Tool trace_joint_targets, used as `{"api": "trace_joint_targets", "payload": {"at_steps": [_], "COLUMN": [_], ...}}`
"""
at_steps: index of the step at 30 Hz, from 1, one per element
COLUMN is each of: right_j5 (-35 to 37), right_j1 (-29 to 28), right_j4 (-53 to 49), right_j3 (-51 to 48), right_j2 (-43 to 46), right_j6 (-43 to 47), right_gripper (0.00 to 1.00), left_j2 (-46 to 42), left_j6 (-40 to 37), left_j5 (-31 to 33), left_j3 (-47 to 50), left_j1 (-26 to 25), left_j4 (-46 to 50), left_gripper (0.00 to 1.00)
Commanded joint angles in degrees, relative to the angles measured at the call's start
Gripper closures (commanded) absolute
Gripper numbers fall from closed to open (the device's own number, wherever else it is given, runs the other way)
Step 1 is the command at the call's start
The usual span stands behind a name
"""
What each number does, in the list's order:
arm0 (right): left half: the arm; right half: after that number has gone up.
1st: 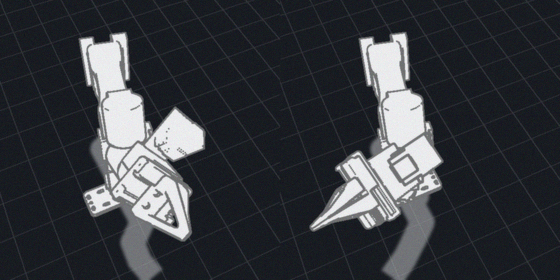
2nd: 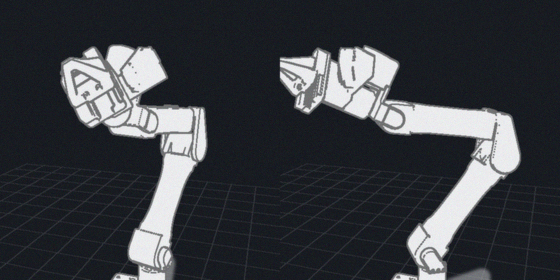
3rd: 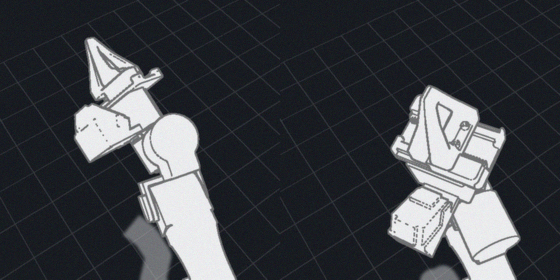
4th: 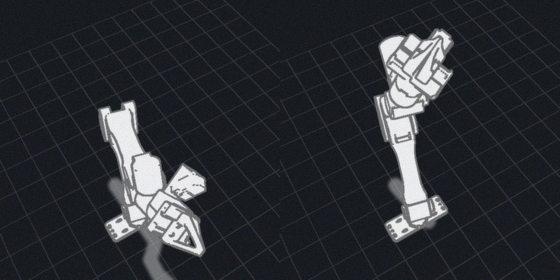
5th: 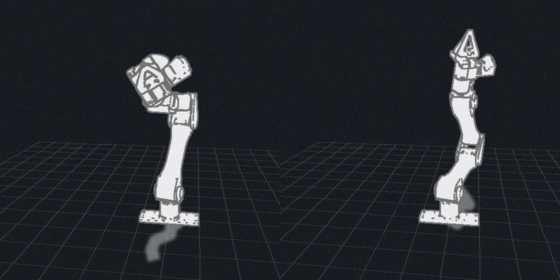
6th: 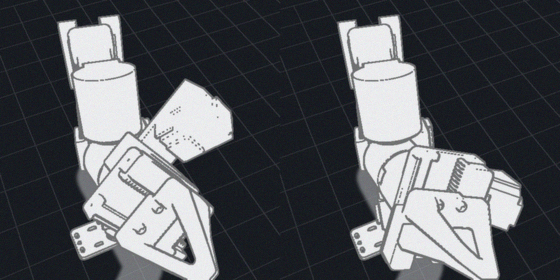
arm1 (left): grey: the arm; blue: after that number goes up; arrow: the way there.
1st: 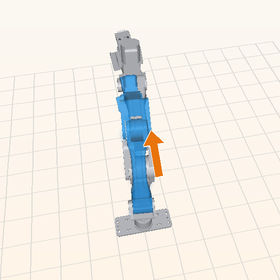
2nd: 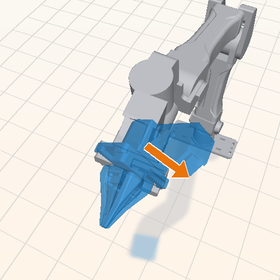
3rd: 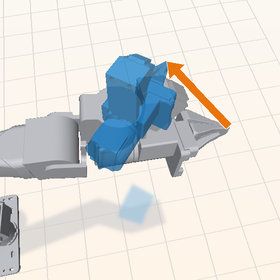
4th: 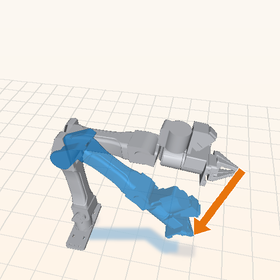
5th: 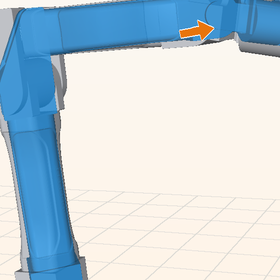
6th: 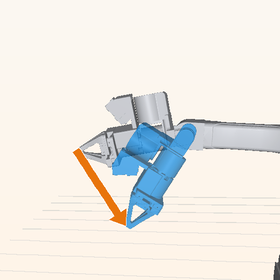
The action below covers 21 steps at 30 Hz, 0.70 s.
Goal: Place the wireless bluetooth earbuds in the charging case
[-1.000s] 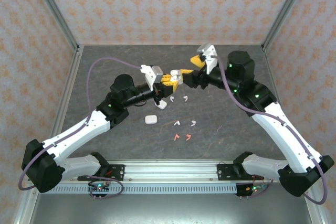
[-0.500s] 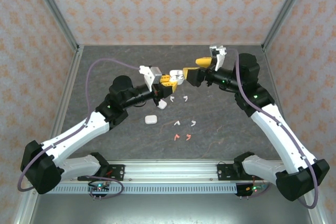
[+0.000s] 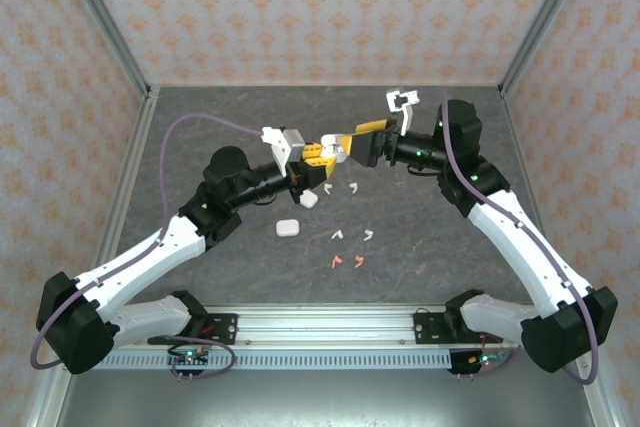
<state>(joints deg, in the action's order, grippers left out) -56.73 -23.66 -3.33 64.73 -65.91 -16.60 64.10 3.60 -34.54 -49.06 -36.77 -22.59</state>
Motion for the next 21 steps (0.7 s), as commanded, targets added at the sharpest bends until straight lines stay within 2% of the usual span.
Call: {"api": "trace_joint_targets", "payload": {"at_steps": [1,10,14,21], "right_j5": [-4.83,-11.33,-11.48,-10.29], "right_j1": [-0.73,-2.92,-3.10,-3.07], "right_j4": [3.44,4.16,4.01,3.74], "right_j3": [1.01,1.86,1.89,1.98], "right_j2": [-0.89,-0.22,1.01,2.09], "right_j6": [-1.37,0.88,2.47,4.52], "right_gripper": [0.01,0.00,0.05,0.05], "left_j2": [-1.25,-0.81,-0.55,-0.35], "left_j6": [0.71,0.63,0.65,0.62], "left_j5": [-1.56,-1.28,-1.10,-1.12], "left_j3": [0.19,0.01,0.10,0.08], "left_j1": [-0.32,-0.32,-0.32,-0.27], "left_j4": [-3.43,-2.81,-2.72,-2.56], "left_gripper": [1.00,1.00,1.00,1.00]}}
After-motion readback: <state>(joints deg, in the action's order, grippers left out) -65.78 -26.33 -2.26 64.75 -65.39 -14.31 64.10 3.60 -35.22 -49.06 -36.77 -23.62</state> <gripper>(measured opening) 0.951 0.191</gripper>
